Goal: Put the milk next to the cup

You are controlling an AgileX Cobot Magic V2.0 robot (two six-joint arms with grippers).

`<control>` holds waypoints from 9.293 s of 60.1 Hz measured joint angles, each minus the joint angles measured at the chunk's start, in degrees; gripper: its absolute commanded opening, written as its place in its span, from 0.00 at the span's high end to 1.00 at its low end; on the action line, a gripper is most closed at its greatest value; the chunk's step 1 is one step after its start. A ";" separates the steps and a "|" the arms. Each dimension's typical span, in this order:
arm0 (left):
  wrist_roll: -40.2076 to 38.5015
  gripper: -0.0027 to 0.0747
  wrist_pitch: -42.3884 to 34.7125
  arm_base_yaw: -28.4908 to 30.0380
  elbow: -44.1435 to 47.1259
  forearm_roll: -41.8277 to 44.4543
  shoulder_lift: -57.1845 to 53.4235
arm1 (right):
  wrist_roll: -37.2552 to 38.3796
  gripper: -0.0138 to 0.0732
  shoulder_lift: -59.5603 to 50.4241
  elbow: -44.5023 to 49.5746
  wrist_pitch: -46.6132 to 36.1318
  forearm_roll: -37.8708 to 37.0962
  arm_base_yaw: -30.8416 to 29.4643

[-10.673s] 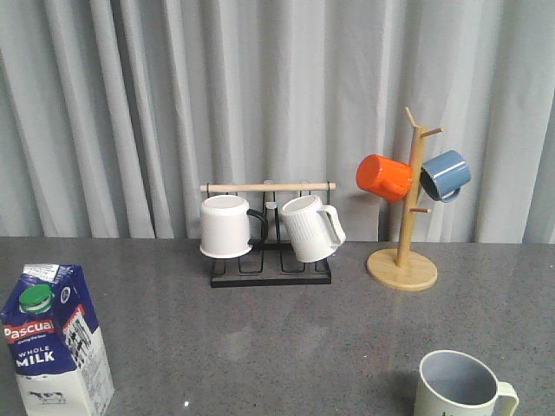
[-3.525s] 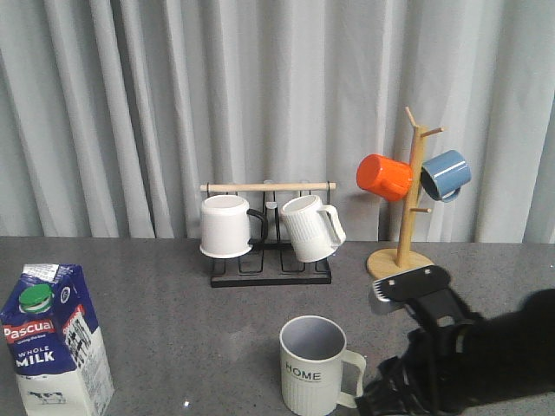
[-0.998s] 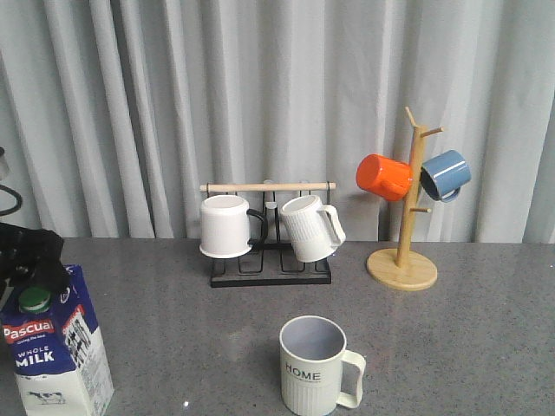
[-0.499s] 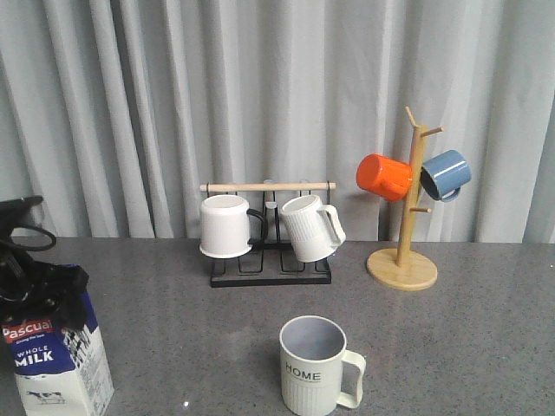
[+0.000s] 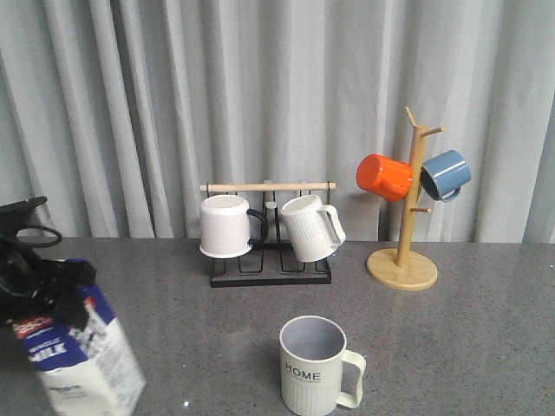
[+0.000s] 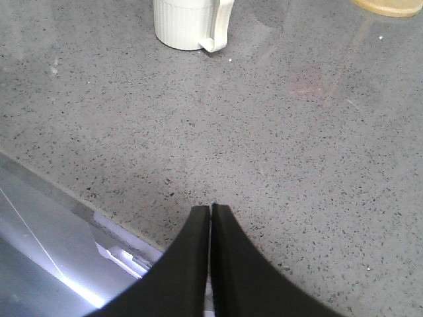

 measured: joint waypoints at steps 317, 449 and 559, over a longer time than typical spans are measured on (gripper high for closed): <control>-7.03 0.98 -2.24 -18.21 31.61 12.39 -81.39 | 5.36 0.85 7.95 0.00 -12.89 -2.58 0.00; -4.71 0.97 -67.06 -3.40 93.25 17.98 -98.16 | 5.37 0.85 8.04 0.00 -12.46 -2.63 0.00; -4.71 0.97 -67.02 -3.40 93.25 17.98 -98.16 | 9.51 0.85 -13.99 24.48 -45.38 1.52 -18.47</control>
